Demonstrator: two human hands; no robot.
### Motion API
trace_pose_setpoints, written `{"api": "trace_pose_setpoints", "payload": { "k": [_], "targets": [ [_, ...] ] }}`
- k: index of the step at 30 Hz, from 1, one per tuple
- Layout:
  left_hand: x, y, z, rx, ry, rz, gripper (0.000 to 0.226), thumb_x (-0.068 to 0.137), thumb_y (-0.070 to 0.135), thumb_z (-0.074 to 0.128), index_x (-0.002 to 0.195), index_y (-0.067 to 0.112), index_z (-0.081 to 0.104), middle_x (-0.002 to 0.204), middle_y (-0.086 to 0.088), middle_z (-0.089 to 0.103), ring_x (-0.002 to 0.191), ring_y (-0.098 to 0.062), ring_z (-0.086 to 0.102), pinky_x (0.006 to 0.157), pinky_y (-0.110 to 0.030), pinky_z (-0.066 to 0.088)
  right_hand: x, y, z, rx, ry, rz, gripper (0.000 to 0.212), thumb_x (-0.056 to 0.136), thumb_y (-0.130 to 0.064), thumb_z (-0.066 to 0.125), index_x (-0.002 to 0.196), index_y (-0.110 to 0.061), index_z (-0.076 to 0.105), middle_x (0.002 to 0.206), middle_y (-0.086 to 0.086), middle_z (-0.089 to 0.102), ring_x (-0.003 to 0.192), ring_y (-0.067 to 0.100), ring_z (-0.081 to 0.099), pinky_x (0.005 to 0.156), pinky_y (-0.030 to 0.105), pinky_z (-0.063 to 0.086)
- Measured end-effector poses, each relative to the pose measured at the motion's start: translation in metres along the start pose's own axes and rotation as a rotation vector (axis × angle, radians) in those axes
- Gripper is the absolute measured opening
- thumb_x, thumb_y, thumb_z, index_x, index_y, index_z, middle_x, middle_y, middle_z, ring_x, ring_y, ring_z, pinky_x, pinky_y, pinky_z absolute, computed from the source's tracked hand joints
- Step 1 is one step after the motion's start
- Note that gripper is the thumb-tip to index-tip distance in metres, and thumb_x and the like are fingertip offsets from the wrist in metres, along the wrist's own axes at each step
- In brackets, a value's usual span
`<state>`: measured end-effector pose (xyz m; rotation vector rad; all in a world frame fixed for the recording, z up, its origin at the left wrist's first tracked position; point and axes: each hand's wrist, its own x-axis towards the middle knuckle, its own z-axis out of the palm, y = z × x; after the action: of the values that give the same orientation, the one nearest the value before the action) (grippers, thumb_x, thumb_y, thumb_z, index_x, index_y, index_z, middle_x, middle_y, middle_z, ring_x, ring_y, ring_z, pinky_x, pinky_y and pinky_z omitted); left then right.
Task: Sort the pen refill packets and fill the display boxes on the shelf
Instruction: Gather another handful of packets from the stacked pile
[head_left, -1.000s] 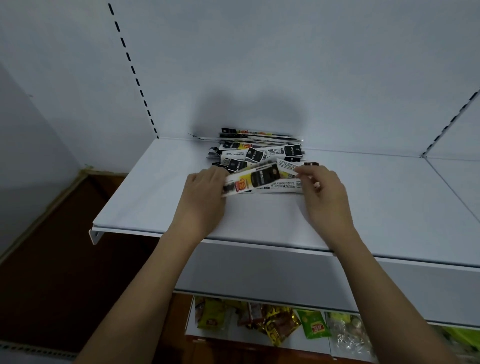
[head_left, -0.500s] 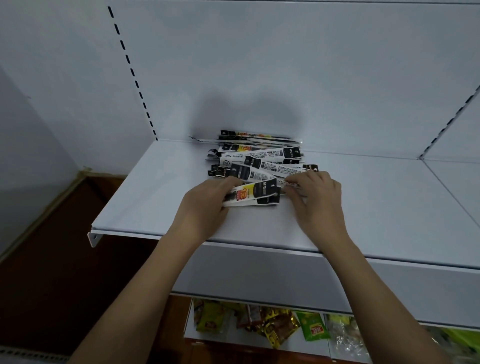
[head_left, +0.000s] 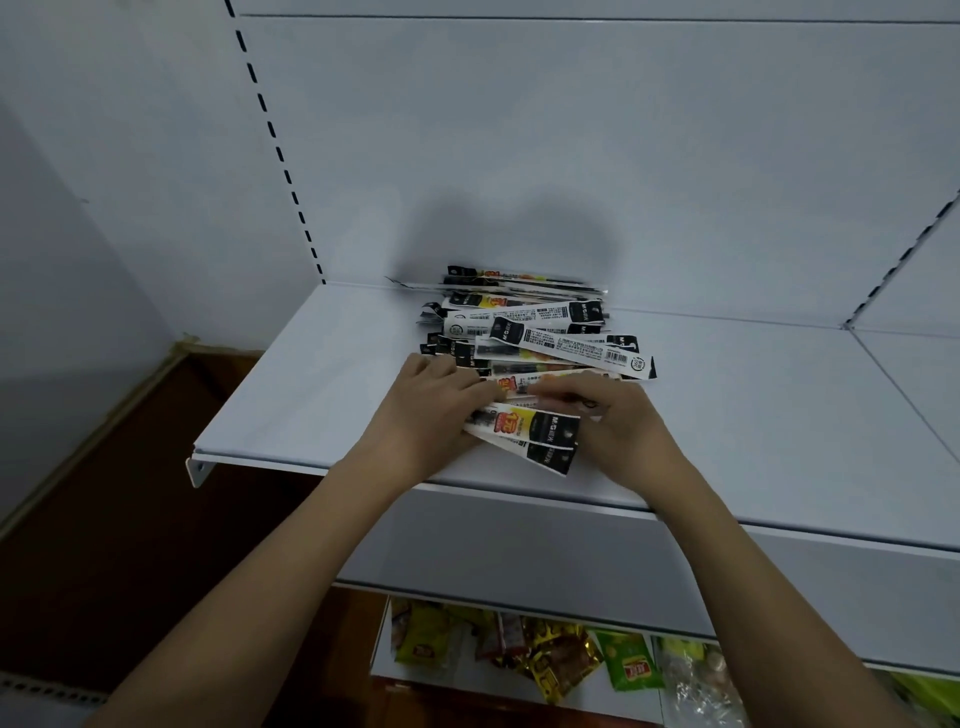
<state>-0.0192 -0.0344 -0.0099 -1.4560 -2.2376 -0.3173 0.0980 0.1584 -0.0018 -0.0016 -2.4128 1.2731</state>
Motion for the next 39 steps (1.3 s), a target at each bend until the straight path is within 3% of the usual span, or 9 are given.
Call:
{"api": "trace_pose_setpoints", "payload": {
  "k": [5, 10, 14, 17, 21, 24, 28, 34, 39],
  "targets": [
    [0.011, 0.016, -0.003, -0.083, -0.060, -0.074, 0.024, 0.072, 0.017, 0.077, 0.092, 0.012, 0.066, 0.075, -0.003, 0.064, 0.064, -0.030, 0.061, 0.054, -0.029, 0.039, -0.001, -0.007, -0.010, 0.386, -0.067, 0.117, 0.031, 0.106, -0.015, 0.037, 0.107, -0.015, 0.068, 0.102, 0.004, 0.072, 0.102, 0.014, 0.066, 0.089, 0.027, 0.052],
    [0.019, 0.042, -0.004, -0.073, -0.085, -0.182, 0.044, 0.070, 0.011, 0.065, 0.114, 0.014, 0.068, 0.089, -0.004, 0.070, 0.076, -0.029, 0.064, 0.058, -0.032, 0.044, -0.012, -0.016, -0.012, 0.415, -0.184, 0.047, 0.045, 0.105, -0.035, 0.028, 0.121, -0.012, 0.063, 0.116, 0.000, 0.069, 0.113, 0.010, 0.062, 0.097, 0.021, 0.046],
    [0.016, 0.047, -0.008, -0.158, -0.016, -0.482, 0.025, 0.084, 0.016, 0.067, 0.108, 0.022, 0.065, 0.090, 0.002, 0.070, 0.080, -0.026, 0.063, 0.059, -0.029, 0.041, -0.010, -0.008, -0.014, 0.509, 0.037, 0.163, 0.043, 0.104, -0.041, 0.029, 0.117, -0.016, 0.062, 0.105, 0.001, 0.070, 0.097, 0.009, 0.067, 0.086, 0.028, 0.054],
    [0.012, 0.051, -0.014, -0.297, 0.039, -0.556, 0.018, 0.089, 0.013, 0.064, 0.106, 0.021, 0.060, 0.079, 0.008, 0.060, 0.071, -0.022, 0.055, 0.058, -0.030, 0.039, -0.006, -0.002, -0.016, 0.424, 0.157, 0.270, 0.025, 0.106, -0.021, 0.041, 0.108, -0.010, 0.064, 0.087, -0.007, 0.072, 0.081, 0.009, 0.065, 0.079, 0.035, 0.054],
    [0.013, 0.055, -0.021, -0.510, 0.041, -0.583, 0.018, 0.096, 0.016, 0.058, 0.090, 0.032, 0.052, 0.063, 0.015, 0.052, 0.058, -0.006, 0.047, 0.053, -0.027, 0.032, -0.009, -0.004, -0.013, 0.297, 0.132, 0.249, 0.018, 0.101, -0.009, 0.047, 0.099, -0.011, 0.064, 0.081, -0.010, 0.069, 0.072, -0.002, 0.061, 0.068, 0.020, 0.050],
    [0.016, 0.059, -0.030, -0.691, 0.099, -0.608, 0.028, 0.098, 0.022, 0.058, 0.074, 0.032, 0.050, 0.058, 0.013, 0.052, 0.054, -0.005, 0.041, 0.052, -0.019, 0.029, -0.020, -0.011, -0.018, 0.180, 0.141, 0.271, 0.019, 0.099, -0.012, 0.050, 0.091, -0.019, 0.066, 0.087, -0.003, 0.069, 0.073, 0.005, 0.060, 0.067, 0.018, 0.045],
    [0.013, 0.063, -0.041, -0.998, 0.085, -0.617, 0.015, 0.097, 0.025, 0.059, 0.087, 0.017, 0.065, 0.069, -0.014, 0.050, 0.063, -0.018, 0.044, 0.061, -0.029, 0.037, -0.055, -0.031, -0.042, 0.047, 0.165, 0.390, 0.019, 0.099, -0.023, 0.052, 0.090, -0.021, 0.069, 0.087, -0.003, 0.070, 0.068, 0.004, 0.060, 0.065, 0.023, 0.048],
    [0.005, 0.094, -0.042, -1.399, -0.006, -0.493, 0.017, 0.098, 0.019, 0.055, 0.086, 0.019, 0.068, 0.054, 0.007, 0.038, 0.047, -0.013, 0.030, 0.048, -0.026, 0.027, -0.131, -0.062, -0.068, -0.195, 0.287, 0.569, 0.021, 0.098, -0.031, 0.052, 0.088, -0.021, 0.067, 0.084, -0.006, 0.069, 0.078, 0.020, 0.064, 0.073, 0.038, 0.052],
    [0.001, 0.136, -0.027, -1.480, -0.170, -0.424, 0.016, 0.097, 0.020, 0.056, 0.089, 0.014, 0.068, 0.052, 0.006, 0.038, 0.047, -0.014, 0.033, 0.050, -0.028, 0.030, -0.206, -0.072, -0.066, -0.336, 0.316, 0.762, 0.021, 0.100, -0.033, 0.052, 0.094, -0.019, 0.067, 0.087, -0.007, 0.066, 0.072, 0.012, 0.060, 0.059, 0.024, 0.044]
  ]
}}
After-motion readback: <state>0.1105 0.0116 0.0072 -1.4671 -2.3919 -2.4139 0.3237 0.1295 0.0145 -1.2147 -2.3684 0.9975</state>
